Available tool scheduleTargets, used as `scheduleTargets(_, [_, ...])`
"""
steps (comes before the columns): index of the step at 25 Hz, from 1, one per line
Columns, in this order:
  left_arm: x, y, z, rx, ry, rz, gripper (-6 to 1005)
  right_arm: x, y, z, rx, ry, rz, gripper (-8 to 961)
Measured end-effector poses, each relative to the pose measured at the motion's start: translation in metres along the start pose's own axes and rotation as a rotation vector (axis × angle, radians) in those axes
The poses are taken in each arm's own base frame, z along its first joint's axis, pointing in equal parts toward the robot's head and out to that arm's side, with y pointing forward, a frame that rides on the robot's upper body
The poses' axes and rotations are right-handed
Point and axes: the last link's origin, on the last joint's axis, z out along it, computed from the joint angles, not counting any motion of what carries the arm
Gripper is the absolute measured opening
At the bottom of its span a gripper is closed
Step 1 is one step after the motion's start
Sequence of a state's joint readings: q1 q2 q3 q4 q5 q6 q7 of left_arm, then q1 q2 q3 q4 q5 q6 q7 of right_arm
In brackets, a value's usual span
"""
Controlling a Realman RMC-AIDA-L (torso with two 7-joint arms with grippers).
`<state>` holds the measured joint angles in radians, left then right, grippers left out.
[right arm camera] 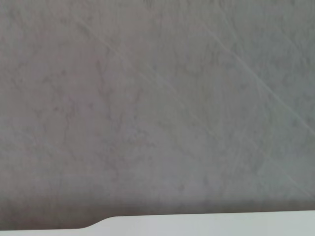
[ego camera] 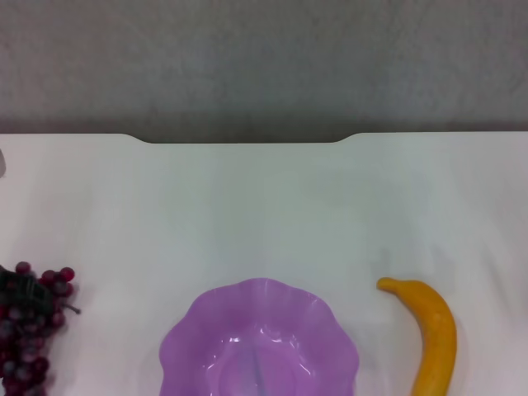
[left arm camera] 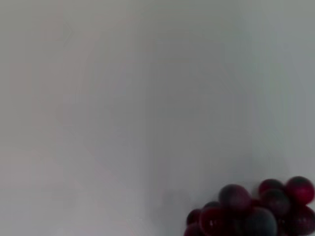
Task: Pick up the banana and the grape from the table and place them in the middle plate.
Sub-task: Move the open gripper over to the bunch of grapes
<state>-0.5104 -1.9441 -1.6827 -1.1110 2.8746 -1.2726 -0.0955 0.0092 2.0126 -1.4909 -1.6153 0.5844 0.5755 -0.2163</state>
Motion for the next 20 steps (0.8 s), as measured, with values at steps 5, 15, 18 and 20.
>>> scheduleTargets(5, [-0.002, -0.002, 0.01, 0.032, -0.042, 0.0, 777, 0.0, -0.001, 0.0, 0.001, 0.005, 0.001, 854])
scheduleTargets(15, [-0.002, 0.009, 0.009, 0.02, -0.038, 0.054, 764, 0.0, -0.001, 0.0, 0.003, 0.004, 0.001, 852])
scheduleTargets(18, [0.001, 0.01, 0.007, 0.016, -0.025, 0.056, 760, 0.0, -0.002, 0.0, 0.004, 0.004, 0.001, 851])
scheduleTargets(20, [0.002, 0.01, 0.006, 0.015, -0.019, 0.055, 757, 0.0, -0.002, 0.0, 0.004, 0.004, 0.001, 851])
